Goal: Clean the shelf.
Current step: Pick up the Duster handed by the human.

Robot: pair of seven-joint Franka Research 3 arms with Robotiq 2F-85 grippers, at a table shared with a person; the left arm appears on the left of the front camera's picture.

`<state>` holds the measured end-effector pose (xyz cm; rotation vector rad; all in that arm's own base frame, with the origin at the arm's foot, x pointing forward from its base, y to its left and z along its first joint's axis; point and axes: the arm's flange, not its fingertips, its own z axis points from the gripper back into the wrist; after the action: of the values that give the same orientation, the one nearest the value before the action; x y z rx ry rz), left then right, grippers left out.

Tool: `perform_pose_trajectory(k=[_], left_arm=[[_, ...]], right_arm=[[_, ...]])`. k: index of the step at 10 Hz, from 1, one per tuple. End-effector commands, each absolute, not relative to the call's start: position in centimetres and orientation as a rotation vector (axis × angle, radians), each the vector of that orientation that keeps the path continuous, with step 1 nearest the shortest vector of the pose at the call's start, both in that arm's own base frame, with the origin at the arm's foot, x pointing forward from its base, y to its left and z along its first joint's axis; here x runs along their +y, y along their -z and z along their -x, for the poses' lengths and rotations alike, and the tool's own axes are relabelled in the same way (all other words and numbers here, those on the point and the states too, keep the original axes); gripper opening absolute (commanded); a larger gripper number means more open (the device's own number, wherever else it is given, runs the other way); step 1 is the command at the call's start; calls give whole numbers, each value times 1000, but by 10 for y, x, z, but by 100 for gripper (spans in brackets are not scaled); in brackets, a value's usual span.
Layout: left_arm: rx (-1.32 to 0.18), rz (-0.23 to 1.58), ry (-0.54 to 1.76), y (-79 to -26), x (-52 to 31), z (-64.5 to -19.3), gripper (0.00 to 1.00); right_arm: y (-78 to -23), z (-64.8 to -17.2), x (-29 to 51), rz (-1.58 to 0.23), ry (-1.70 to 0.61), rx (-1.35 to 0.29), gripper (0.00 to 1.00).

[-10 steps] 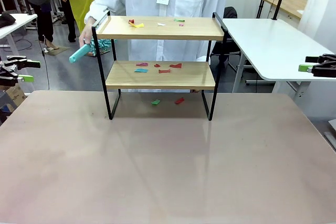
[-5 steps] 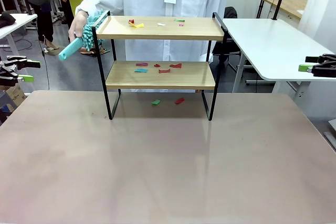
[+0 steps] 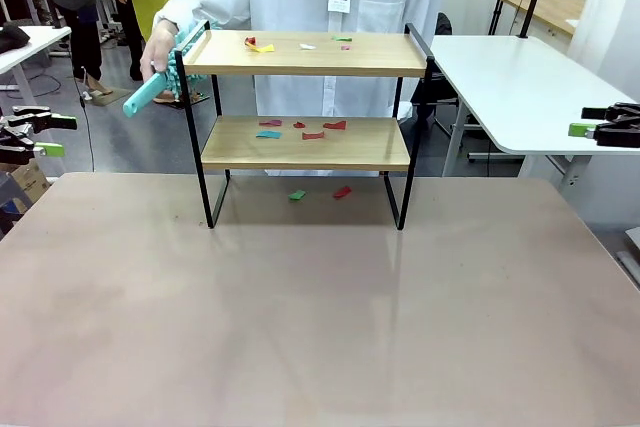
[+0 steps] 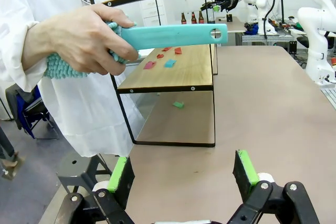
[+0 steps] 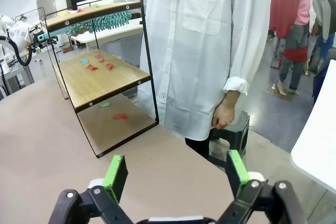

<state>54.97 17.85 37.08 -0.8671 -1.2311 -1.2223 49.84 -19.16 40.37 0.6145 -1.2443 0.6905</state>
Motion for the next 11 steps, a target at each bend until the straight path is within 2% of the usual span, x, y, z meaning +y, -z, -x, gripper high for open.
perform_pose_trajectory(k=[1,4,5,6,7,10,11], left_arm=[[-1233,867,1223,-372,178,-550,100],[-1231,867,1222,-371,178,-550,100],[-1214,847,1162,-387,172,-544,100],[-1197,821,1113,-410,167,-538,100],[-1159,711,1053,-437,161,-532,100],[-977,586,864,-514,125,-510,100],[-970,500,840,-545,106,-500,100]], right_arm=[[-407,-497,-193,-605,-693,-1242,100],[-407,-497,-193,-605,-693,-1242,100],[-407,-497,-193,-605,-693,-1242,100],[-407,-497,-193,-605,-693,-1242,100],[-407,-497,-193,-605,-693,-1242,100],[-407,-497,-193,-605,-693,-1242,100],[-407,-497,-193,-605,-693,-1242,100]])
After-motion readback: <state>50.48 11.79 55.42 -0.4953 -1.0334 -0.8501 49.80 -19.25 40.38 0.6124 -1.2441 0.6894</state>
